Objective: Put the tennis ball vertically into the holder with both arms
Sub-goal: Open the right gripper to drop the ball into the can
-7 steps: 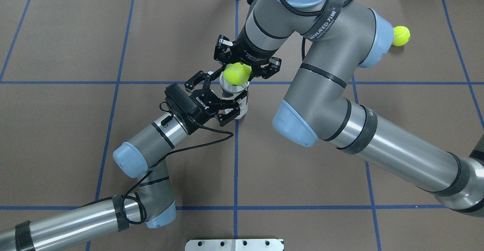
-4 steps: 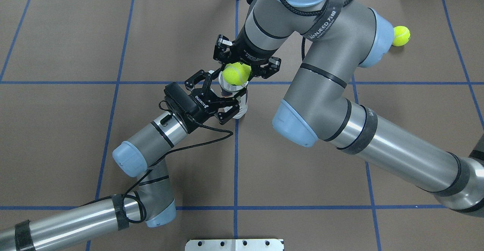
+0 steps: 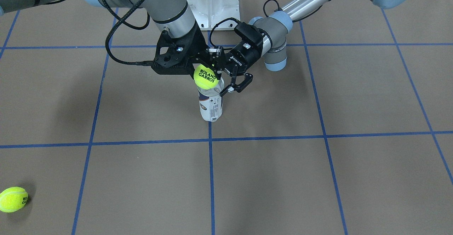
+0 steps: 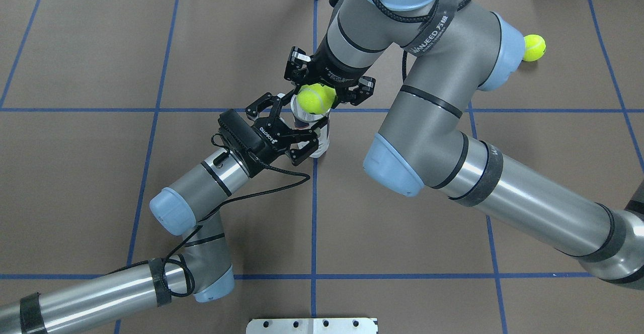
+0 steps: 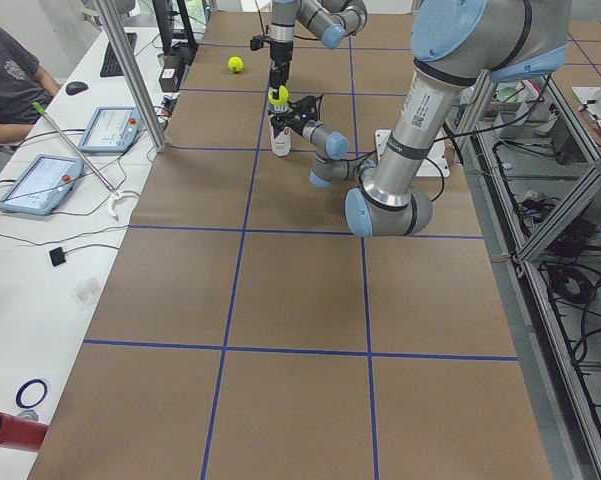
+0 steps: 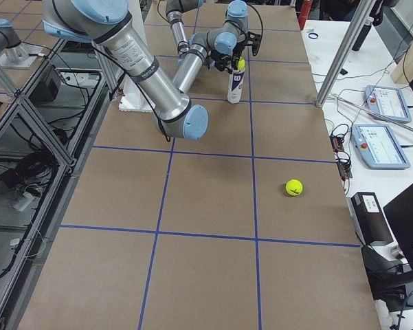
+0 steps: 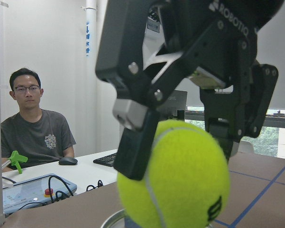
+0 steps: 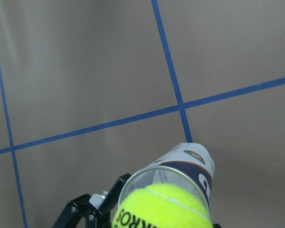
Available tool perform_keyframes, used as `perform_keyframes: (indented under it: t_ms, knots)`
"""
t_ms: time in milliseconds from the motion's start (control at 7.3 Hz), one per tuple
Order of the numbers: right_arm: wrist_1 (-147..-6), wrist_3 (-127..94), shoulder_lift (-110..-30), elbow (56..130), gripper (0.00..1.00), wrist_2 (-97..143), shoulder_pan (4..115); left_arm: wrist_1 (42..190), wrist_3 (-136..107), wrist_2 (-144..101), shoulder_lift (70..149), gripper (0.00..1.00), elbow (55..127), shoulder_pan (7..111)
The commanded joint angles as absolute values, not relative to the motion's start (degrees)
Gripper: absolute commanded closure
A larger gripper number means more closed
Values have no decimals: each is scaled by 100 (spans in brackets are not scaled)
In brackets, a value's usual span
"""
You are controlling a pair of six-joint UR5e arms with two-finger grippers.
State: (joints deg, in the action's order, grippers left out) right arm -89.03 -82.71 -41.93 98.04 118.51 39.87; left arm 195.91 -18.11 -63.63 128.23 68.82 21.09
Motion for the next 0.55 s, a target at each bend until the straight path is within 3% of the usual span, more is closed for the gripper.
perform_keyframes:
  t_ms: [0,411]
  knots:
    - [-8903,-8262,-4192,9809,1,11786,3973,19591,-1811,-6363,12823,14,6882,2109]
    - [-8903,-8209,-4375,9931,1,11900,4042,19591,-1811,-6363,12823,14,6882,2109]
